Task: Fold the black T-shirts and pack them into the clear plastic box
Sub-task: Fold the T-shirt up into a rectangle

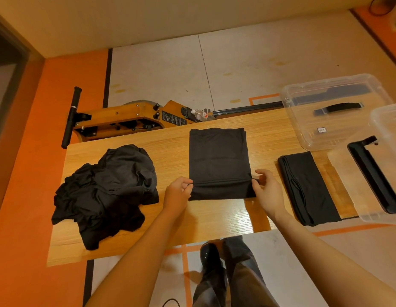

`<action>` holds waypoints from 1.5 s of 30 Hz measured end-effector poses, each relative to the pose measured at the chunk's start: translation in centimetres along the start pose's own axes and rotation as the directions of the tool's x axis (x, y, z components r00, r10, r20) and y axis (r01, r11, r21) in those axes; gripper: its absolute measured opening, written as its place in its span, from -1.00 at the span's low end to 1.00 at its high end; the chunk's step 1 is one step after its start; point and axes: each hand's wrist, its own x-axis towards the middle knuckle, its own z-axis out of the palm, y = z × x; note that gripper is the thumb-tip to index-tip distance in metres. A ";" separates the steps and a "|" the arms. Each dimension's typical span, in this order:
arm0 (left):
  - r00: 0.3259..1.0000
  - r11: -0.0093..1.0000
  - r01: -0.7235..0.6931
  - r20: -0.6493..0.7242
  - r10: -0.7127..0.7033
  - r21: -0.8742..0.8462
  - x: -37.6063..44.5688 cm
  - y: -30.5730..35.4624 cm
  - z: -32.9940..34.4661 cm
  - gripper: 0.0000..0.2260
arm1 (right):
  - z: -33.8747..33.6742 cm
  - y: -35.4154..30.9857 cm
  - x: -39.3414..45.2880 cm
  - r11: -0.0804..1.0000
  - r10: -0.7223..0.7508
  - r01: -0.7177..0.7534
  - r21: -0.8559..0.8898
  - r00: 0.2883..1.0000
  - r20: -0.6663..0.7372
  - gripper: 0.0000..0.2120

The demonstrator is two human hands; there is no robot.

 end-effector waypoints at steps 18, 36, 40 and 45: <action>0.998 0.998 0.056 -0.042 -0.055 0.025 4.6 3.6 0.8 -0.85 | 0.7 -1.3 5.5 0.998 -0.063 0.063 0.018 0.998 0.019 -0.69; 0.955 0.933 0.297 0.056 -0.291 -0.205 5.3 1.7 1.1 -0.89 | 0.3 0.3 7.1 0.955 0.178 -0.226 0.191 0.954 0.241 -0.89; 0.970 0.943 0.243 0.044 -0.239 -0.226 5.0 1.9 1.1 -0.92 | 0.0 -0.3 6.6 0.970 0.084 -0.131 0.205 0.972 0.221 -0.81; 0.973 0.947 0.226 0.014 -0.229 -0.227 5.2 2.2 1.2 -0.90 | 0.4 -1.1 5.8 0.993 -0.066 0.048 0.109 0.984 0.165 -0.89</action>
